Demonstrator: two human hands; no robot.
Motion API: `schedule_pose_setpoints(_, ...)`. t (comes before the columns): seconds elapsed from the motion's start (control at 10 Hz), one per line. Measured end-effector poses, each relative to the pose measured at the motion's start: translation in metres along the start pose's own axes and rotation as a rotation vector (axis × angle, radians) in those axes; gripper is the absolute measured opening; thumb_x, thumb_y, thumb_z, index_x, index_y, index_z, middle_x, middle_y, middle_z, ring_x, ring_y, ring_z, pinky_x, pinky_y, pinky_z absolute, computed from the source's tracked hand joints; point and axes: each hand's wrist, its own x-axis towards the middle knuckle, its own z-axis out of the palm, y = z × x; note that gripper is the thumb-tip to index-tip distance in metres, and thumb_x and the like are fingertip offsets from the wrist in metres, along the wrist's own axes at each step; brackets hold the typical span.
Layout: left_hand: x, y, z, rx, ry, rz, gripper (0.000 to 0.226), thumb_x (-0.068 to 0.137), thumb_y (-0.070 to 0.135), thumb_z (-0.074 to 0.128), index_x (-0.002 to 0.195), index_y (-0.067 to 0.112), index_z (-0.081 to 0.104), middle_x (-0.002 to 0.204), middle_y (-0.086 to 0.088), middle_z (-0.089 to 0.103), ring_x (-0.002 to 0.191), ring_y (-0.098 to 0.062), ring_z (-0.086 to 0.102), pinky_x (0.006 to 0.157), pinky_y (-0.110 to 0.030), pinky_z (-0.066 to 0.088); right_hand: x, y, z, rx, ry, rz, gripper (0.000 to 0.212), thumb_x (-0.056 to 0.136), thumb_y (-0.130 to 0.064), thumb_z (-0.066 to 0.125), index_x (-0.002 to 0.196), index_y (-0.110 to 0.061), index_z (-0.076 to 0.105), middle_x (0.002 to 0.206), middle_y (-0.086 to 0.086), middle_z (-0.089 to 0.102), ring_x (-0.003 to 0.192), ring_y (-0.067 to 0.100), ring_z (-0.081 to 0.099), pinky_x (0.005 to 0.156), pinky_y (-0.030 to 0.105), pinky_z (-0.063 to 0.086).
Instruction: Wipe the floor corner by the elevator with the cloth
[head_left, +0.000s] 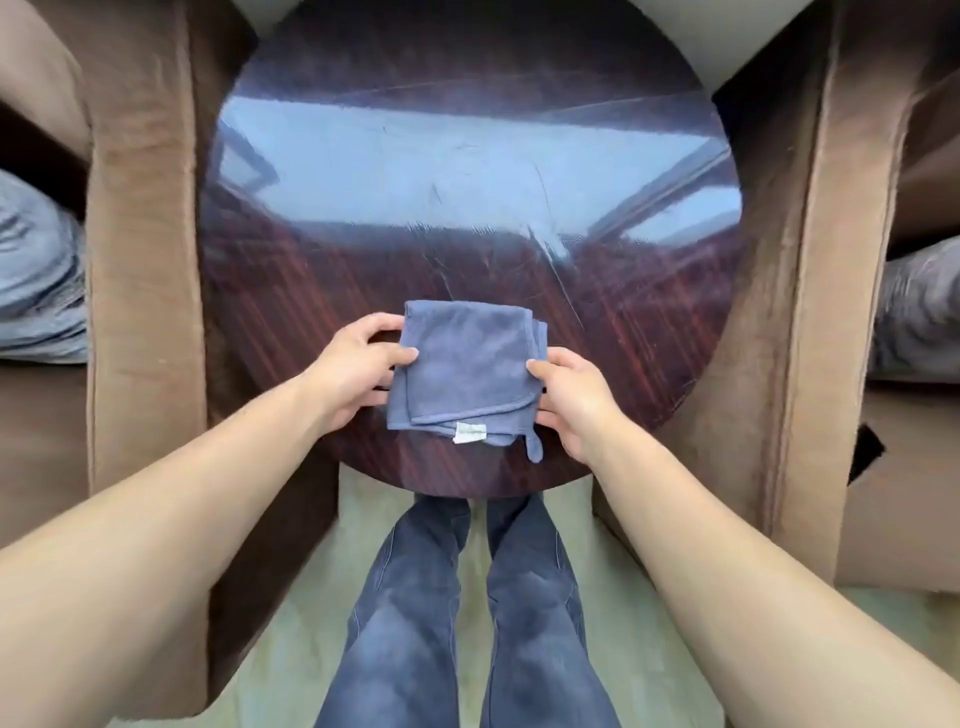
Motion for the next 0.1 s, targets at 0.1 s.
schedule_pose_setpoints(0.1, -0.0166, 0.0097, -0.0011, 0.055, 0.070, -0.021, 0.040, 0.091, 0.011, 0.061, 0.128, 0.026, 0.057, 0.119, -0.011, 0.072, 0.112, -0.035, 0.069, 0.096, -0.051, 0.055, -0.0197, -0.0094, -0.0065, -0.111, 0.004, -0.001, 0.022, 0.097, -0.013, 0.053, 0.117, -0.016, 0.063, 0.113, 0.010, 0.072, 0.102, 0.030, 0.070, 0.081, 0.044, 0.060)
